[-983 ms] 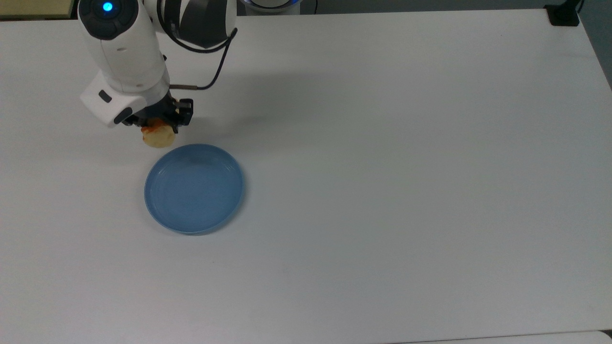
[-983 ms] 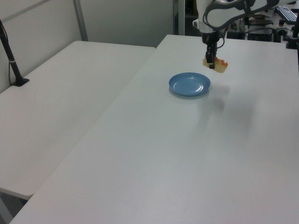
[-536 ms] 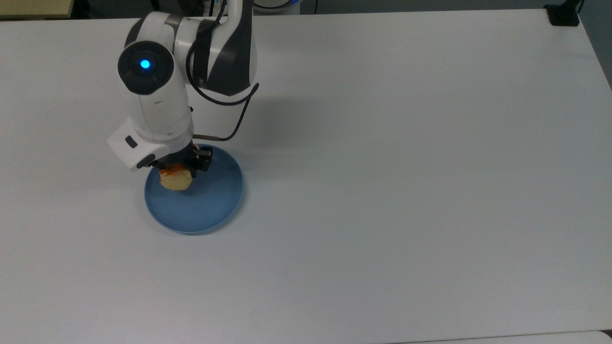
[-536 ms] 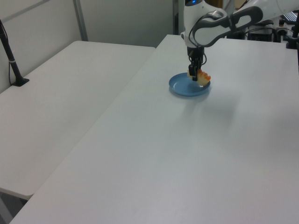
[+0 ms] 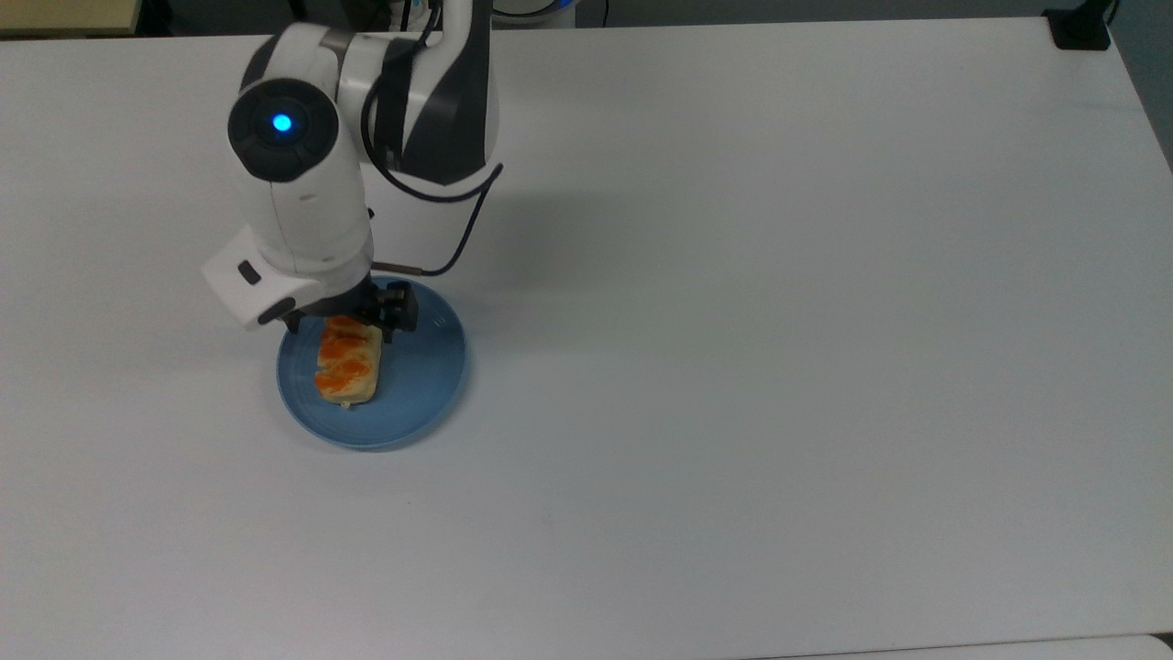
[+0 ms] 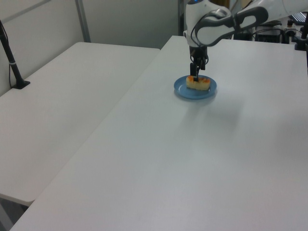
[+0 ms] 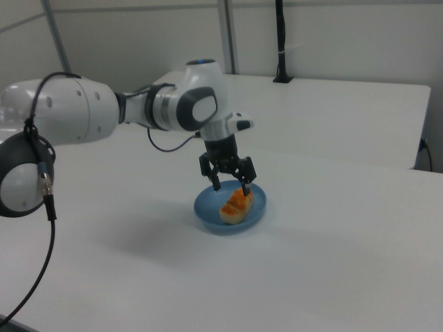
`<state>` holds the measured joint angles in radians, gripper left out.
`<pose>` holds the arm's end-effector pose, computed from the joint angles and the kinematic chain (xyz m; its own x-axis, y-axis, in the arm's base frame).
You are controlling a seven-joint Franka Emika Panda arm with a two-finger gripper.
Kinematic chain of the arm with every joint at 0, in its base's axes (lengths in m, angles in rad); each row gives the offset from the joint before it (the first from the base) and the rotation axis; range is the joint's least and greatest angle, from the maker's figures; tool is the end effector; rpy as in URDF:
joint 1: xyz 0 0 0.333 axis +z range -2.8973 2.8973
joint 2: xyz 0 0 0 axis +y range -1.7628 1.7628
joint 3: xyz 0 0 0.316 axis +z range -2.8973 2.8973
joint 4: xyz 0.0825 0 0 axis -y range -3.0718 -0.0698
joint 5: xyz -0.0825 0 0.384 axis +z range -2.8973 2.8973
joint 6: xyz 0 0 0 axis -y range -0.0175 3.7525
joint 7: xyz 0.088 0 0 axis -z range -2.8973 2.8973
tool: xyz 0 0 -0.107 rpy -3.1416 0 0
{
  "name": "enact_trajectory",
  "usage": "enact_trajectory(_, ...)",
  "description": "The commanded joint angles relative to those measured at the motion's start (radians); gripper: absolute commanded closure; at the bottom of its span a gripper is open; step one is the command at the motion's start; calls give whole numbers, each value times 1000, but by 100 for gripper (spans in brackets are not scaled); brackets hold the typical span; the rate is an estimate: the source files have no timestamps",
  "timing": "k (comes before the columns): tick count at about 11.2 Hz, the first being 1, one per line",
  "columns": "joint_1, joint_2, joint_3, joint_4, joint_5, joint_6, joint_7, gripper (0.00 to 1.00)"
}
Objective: Put the bread onto the plate
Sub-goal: 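Lower the bread roll onto the plate and open the gripper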
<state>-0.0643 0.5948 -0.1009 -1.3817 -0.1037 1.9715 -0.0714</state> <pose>0.7098 -0.1105 0.3677 0.9991 -0.0373 -0.0176 -0.0342 -0.9880 0.1503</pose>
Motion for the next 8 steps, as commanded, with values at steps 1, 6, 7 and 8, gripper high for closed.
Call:
enact_trajectory(1,4,-160,-9,-36,-7,-175,18,0)
enact_trajectory(6,-32,-415,-10,-72,37,-354,9,0)
enact_trajectory(7,-26,-456,-8,-92,48,-379,4,0)
enact_trajectory(8,-20,-483,-2,-100,51,-413,5,0)
